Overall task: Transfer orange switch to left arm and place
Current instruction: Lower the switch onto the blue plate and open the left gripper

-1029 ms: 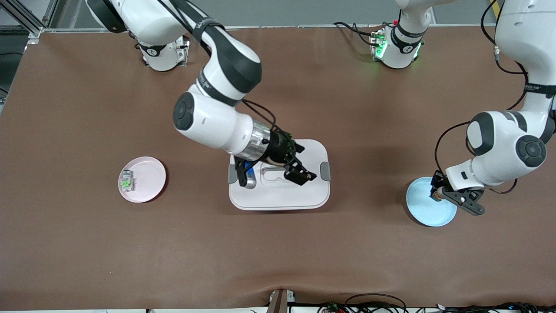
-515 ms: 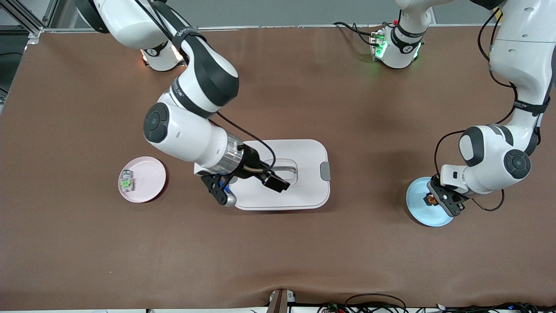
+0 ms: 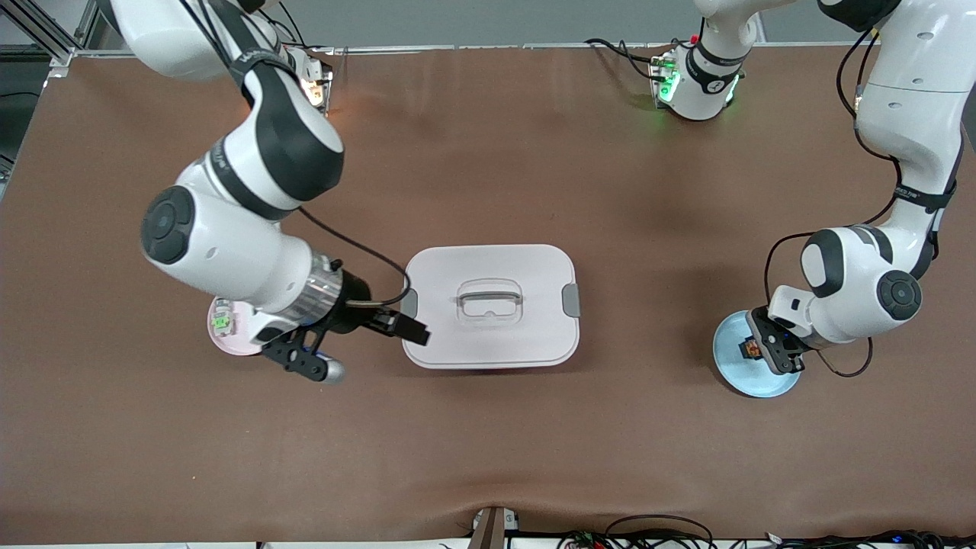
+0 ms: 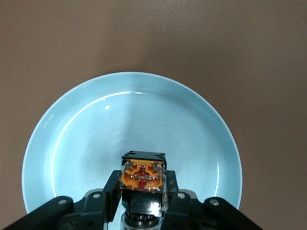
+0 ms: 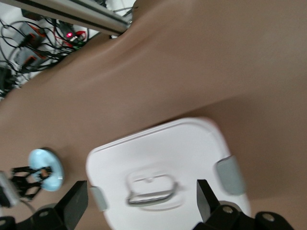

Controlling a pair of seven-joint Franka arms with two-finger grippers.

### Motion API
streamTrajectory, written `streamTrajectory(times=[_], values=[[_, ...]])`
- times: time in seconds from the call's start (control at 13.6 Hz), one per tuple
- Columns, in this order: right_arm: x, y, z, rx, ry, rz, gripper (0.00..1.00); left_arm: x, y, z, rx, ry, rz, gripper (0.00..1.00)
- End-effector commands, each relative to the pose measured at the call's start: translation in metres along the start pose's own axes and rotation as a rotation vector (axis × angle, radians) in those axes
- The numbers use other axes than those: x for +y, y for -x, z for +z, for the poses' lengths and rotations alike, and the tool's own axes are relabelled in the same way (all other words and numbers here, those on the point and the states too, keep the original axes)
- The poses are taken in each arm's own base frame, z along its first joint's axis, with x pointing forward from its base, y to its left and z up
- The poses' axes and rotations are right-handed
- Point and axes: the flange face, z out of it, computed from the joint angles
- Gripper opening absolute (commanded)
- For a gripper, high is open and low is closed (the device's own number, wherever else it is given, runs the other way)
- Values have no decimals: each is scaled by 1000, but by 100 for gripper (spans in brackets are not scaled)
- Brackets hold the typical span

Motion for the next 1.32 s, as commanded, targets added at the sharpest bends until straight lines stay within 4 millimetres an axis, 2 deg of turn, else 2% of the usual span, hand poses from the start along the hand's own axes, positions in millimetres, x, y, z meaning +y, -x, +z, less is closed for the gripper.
streamTrajectory(times=[0.0,0.22,0.44,0.51,0.66,0.74,1.03,1.25], values=[[20,-5,-16,14,97,-155,100,-6,3,2,48,-2,-27,100],[49,-16,-41,0,187,-263,100,-14,-8,-18,75,-26,-102,100],[85,-28,-76,-30,223,-324,100,-22,-28,-63,95,-34,-246,100],[98,-33,-88,-39,230,-335,100,-21,-33,-85,90,-14,-353,100],[129,-43,-111,-50,253,-344,100,-13,-51,-143,73,-13,-588,100],[141,-47,-119,-57,274,-360,100,-8,-62,-159,63,-2,-673,100],[187,-57,-151,-87,316,-370,100,3,-68,-227,79,-44,-952,100],[220,-55,-164,-168,334,-305,100,12,-64,-260,72,-45,-1119,100]])
